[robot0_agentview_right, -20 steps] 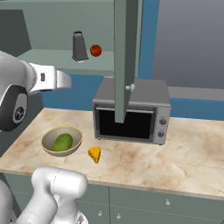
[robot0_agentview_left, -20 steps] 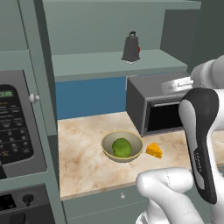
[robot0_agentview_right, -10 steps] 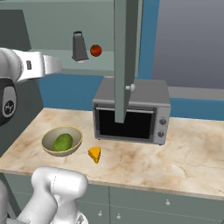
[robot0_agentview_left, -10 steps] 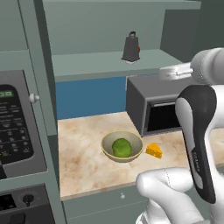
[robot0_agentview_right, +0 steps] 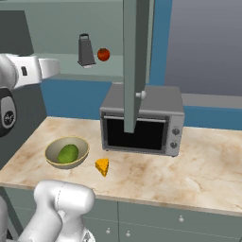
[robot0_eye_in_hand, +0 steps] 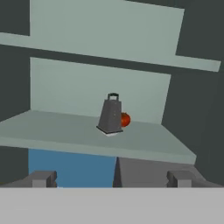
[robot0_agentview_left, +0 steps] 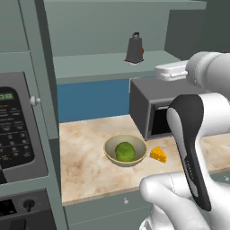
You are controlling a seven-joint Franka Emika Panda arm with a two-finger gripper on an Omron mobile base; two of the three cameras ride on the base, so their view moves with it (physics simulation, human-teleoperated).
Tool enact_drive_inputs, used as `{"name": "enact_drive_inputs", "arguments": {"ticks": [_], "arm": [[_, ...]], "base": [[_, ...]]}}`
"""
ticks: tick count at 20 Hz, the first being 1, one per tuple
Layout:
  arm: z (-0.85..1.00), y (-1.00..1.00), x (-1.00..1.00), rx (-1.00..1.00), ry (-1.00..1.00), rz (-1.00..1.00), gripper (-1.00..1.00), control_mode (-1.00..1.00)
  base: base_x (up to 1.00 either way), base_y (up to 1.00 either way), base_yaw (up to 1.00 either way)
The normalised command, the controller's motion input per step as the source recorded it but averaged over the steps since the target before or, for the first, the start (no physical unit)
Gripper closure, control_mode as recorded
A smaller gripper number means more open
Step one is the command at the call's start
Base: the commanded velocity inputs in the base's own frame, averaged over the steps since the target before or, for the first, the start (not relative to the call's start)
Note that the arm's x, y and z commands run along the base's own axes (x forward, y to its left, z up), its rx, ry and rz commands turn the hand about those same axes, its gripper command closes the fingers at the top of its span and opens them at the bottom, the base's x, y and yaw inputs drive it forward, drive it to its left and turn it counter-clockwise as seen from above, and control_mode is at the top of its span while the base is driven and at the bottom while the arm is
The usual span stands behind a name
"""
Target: Pick the cheese from the fridge and the cheese grater from the cabinet and place them next to the salad bowl.
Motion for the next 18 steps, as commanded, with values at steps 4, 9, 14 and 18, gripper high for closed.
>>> {"name": "enact_drive_inputs", "arguments": {"ticks": [4,9,14,18], "arm": [[0.19,0.00,0.11,0.00,-0.04,0.00,-1.00,-1.00],[0.14,0.01,0.21,0.00,-0.01,0.00,-1.00,-1.00],[0.00,0.01,0.16,0.00,0.00,0.00,-1.00,-1.00],[-0.08,0.00,0.23,0.00,0.00,0.00,-1.00,-1.00]], "base": [[0.00,0.00,0.00],[0.00,0.00,0.00],[0.00,0.00,0.00],[0.00,0.00,0.00]]}}
